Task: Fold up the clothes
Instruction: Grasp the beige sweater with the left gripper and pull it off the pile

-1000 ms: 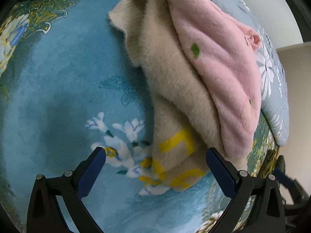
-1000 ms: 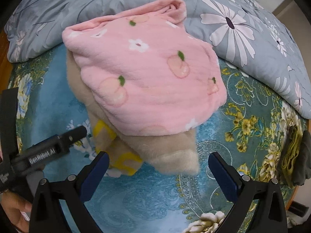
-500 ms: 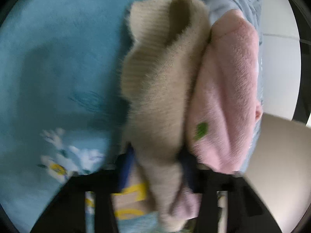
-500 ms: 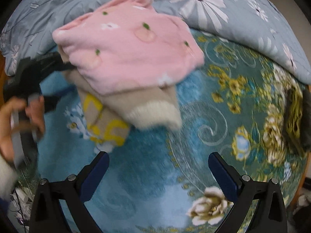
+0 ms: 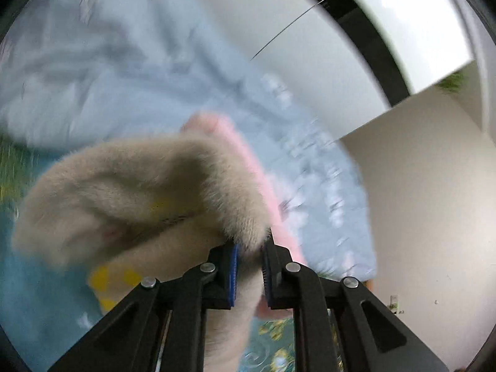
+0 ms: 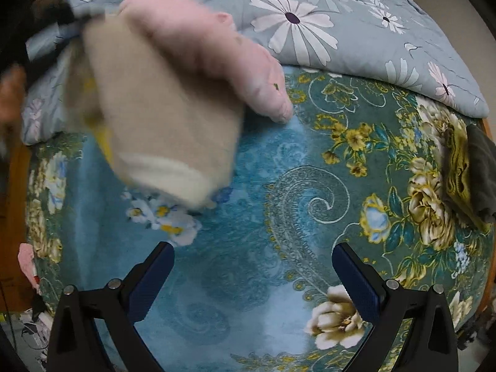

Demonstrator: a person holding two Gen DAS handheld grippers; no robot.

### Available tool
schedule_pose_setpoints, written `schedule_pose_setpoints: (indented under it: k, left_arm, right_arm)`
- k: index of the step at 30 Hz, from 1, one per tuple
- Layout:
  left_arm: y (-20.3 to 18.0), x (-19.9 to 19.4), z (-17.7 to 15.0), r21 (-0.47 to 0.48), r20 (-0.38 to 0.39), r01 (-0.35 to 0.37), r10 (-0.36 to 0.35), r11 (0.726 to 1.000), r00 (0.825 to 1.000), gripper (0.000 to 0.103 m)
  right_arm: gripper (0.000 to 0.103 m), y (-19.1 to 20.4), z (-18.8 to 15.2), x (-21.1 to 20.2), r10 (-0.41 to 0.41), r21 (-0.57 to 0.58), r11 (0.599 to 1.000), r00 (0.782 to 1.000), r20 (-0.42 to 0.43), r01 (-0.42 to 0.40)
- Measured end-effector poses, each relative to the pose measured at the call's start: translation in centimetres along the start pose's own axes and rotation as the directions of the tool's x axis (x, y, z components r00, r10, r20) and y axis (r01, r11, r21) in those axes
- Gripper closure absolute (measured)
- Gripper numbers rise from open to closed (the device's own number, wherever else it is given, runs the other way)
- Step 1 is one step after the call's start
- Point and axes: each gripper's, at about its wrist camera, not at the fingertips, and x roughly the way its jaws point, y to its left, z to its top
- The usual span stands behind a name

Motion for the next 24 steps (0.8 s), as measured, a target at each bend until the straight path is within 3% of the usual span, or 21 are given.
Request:
schedule_pose_setpoints:
  k: [4,7,11,14,18,21,24]
  left_arm:
    - [-0.6,-7.8,3.4,0.201,0.106,0.001,-0.023,0.98,0.994,0.09]
    - [-2.1,-9.6,2.6,0.364,0.094,-0.048,0.014,0.93,0.995,0.09]
    - [-3.0,-10.3,-5.2,0.504,-0.004,-0.129,0.151,0.854,0.988,0.09]
    - [-3.3,-8.9,-12.0,0.568,-0.102,-0.162,0.265,0.807,0.959,0.09]
    - [-1.6,-4.9,-17.4,0.563,-0.198,-0.191,0.357,0.804,0.913,0.09]
    - [-1.8,-4.8,-19.5,0.467,-0.257,-0.19,0.338,0.864,0.905,0.09]
    - [-4.0,-4.4,-21.8,0.453,-0.283,-0.161,0.313,0.877,0.907,0.09]
  right_arm:
    - [0.0,0.0,-0.9,-1.8,0.029,-0.005,1.0,0.999,0.043,-0.029]
    - [0.0,-1.3,-1.9,-2.6,0.04,0.034,0.999,0.997,0.061,-0.042]
    - [0.0,-3.9,-4.0,-2.9,0.054,0.123,0.991,0.997,0.055,-0.061]
    - [0.0,-6.1,-5.8,-3.2,0.051,0.165,0.985,0.997,0.053,-0.059]
    - [0.0,-9.6,-8.4,-3.9,0.037,0.219,0.975,0.998,0.053,-0.048]
    - [0.0,-12.5,-10.0,-4.5,0.038,0.26,0.964,0.997,0.065,-0.054]
    - [0.0,-15.5,-11.4,-4.7,0.036,0.298,0.953,0.997,0.066,-0.054]
